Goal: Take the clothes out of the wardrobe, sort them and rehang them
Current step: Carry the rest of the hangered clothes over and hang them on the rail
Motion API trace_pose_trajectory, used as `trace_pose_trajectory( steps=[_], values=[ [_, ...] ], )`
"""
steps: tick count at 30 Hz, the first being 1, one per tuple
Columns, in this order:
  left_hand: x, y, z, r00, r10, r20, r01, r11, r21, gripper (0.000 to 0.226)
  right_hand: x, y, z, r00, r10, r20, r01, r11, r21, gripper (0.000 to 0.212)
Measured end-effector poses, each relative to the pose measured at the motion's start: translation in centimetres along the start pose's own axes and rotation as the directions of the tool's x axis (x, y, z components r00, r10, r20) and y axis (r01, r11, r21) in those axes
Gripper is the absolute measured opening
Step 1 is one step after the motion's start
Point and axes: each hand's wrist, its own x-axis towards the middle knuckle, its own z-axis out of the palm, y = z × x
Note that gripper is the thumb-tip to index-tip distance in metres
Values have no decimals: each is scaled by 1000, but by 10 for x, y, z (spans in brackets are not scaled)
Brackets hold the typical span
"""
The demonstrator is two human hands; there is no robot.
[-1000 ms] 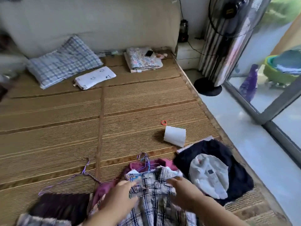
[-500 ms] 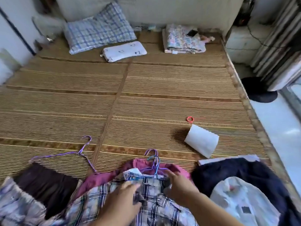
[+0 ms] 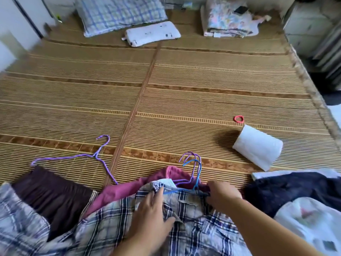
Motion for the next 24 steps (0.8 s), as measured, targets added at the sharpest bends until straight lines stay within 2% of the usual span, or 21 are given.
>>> trace_pose_trajectory(
  steps=[3, 7, 11, 15, 19, 22, 24],
  values=[
    [-7, 18, -22, 995, 58, -83, -62, 997, -48, 87, -21, -1, -22, 1000, -8, -1, 8, 982, 191, 33],
    [-24, 61, -57, 994, 100, -42, -103, 993, -62, 80, -69, -10, -59, 998, -57, -8, 55, 919, 390, 31],
    [-50, 106, -97, 993, 50, -110, -66, 987, -147, 69, -138, -23, -85, 989, -127, -73, 146, 872, 466, 29],
    [-88, 133, -140, 996, 32, -81, -54, 955, -292, 36, -203, -30, -102, 987, -107, -117, 151, 858, 491, 39],
    [-139, 154, -169, 993, 114, -43, -118, 817, -564, 9, -260, -26, -116, 985, -130, -117, 169, 872, 460, 35],
    [-176, 169, -183, 989, 139, -54, -134, 670, -730, 28, -297, -19, -129, 977, -183, -109, 213, 846, 489, 28],
    [-202, 177, -192, 981, 166, -99, -180, 603, -777, 33, -324, -15, -141, 969, -211, -129, 248, 829, 502, 31]
  ],
)
